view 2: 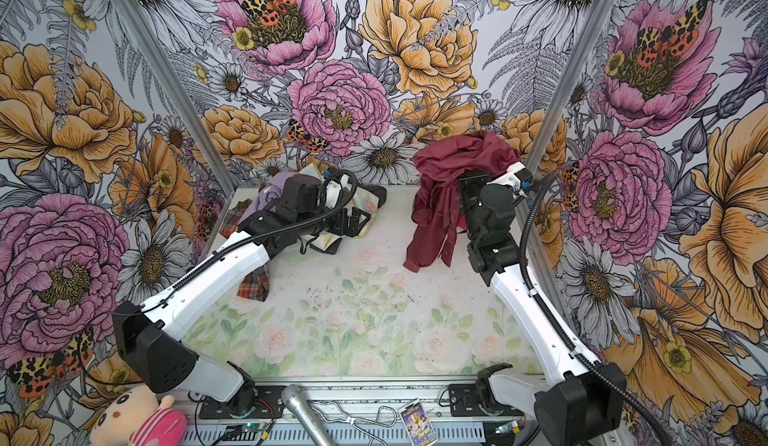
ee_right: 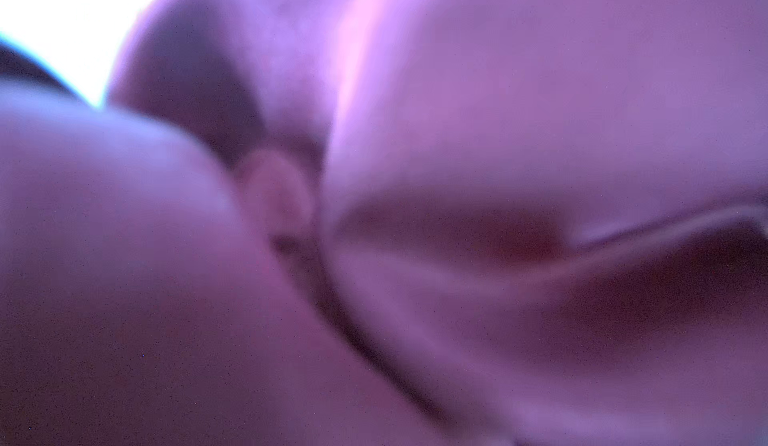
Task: Pick out a specific cloth from the pile
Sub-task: 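Carry the maroon shirt away with the right gripper while the left releases, then lower the maroon shirt onto the open table with the right gripper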
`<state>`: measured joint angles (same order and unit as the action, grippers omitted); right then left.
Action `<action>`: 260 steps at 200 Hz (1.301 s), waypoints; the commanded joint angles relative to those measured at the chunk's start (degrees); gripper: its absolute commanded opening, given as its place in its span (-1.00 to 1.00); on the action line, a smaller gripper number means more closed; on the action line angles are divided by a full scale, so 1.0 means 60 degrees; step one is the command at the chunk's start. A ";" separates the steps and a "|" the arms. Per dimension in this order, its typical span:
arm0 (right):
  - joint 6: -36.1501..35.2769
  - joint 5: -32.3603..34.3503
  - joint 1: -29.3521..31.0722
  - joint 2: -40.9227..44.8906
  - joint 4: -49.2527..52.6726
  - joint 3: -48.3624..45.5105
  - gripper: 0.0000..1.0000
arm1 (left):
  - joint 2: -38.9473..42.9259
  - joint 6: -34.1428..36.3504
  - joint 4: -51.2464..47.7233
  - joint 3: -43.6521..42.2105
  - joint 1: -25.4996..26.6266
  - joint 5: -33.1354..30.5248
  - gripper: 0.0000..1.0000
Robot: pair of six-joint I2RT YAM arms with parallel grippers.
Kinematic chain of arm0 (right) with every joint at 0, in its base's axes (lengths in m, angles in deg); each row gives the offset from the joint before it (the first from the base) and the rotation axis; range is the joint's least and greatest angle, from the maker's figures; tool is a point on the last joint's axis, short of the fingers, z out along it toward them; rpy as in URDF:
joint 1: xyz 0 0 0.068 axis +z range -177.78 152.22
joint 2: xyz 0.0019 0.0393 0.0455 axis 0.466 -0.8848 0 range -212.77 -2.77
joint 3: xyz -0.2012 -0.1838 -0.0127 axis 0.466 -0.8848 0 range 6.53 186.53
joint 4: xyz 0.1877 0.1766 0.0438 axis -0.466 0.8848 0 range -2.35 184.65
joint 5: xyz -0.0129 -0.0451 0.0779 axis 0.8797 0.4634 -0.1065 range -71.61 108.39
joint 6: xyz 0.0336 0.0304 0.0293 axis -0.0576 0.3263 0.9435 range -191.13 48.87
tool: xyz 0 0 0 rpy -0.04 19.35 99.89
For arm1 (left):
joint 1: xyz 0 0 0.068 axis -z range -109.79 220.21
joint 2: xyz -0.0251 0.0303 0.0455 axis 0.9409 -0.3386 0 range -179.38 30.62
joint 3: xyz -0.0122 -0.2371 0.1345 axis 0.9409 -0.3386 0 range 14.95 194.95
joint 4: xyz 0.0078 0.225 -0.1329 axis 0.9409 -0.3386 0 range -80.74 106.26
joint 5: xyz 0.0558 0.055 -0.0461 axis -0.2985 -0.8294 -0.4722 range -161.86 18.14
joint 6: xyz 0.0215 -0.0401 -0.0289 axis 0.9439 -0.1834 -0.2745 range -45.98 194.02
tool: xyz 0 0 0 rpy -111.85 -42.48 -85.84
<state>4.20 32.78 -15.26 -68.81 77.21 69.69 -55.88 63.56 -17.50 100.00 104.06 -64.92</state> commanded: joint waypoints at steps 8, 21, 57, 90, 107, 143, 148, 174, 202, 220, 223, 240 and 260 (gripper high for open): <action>-0.0207 -0.0873 -0.1281 0.1060 0.0991 -0.0626 -1.00 | 0.0169 0.0364 -0.0037 -0.0231 0.0236 0.0176 0.97; -0.0148 -0.1393 -0.2080 0.1338 0.1323 -0.0762 -1.00 | 0.0267 0.0387 0.0080 -0.0407 0.0324 0.0118 0.98; -0.0439 -0.2881 -0.3577 0.1157 0.1673 -0.0529 -1.00 | 0.0438 0.0369 0.0162 -0.0524 0.0333 0.0251 0.97; -0.0808 -0.3368 -0.4245 0.0761 0.1728 -0.0062 -1.00 | 0.0643 0.0308 0.0249 -0.0713 0.0349 0.0179 0.98; -0.1068 -0.3454 -0.4520 0.0644 0.1820 0.0506 -1.00 | 0.0716 0.0308 0.0263 -0.0753 0.0349 0.0149 0.98; -0.1332 -0.3635 -0.4832 0.0280 0.1901 0.1364 -1.00 | 0.0792 0.0287 0.0265 -0.0725 0.0336 0.0169 0.97; -0.1383 -0.3658 -0.4840 0.0243 0.1922 0.1357 -1.00 | 0.0804 0.0272 0.0269 -0.0742 0.0328 0.0166 0.98; -0.1714 -0.3761 -0.4854 0.0217 0.1945 0.0820 -1.00 | 0.0854 0.0280 0.0265 -0.0787 0.0330 0.0104 0.98; -0.2366 -0.3750 -0.4880 0.0422 0.2182 -0.0103 -1.00 | 0.0854 0.0265 0.0263 -0.0813 0.0332 0.0081 0.98; -0.3013 -0.3672 -0.4884 0.0544 0.2573 -0.0469 -1.00 | 0.0849 0.0240 0.0270 -0.0818 0.0330 0.0113 0.98; -0.3122 -0.3671 -0.4902 0.0555 0.2629 -0.0522 -1.00 | 0.0841 0.0235 0.0275 -0.0815 0.0322 0.0115 0.97; -0.3742 -0.3557 -0.4900 0.0538 0.3123 -0.0633 -1.00 | 0.0837 0.0236 0.0274 -0.0831 0.0325 0.0107 0.97; -0.4181 -0.3506 -0.4898 0.0475 0.3391 -0.0926 -1.00 | 0.0859 0.0234 0.0292 -0.0818 0.0326 0.0064 0.98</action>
<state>-14.53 11.21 -44.33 -66.97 96.75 64.77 -52.38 65.03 -16.95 95.81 106.09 -64.54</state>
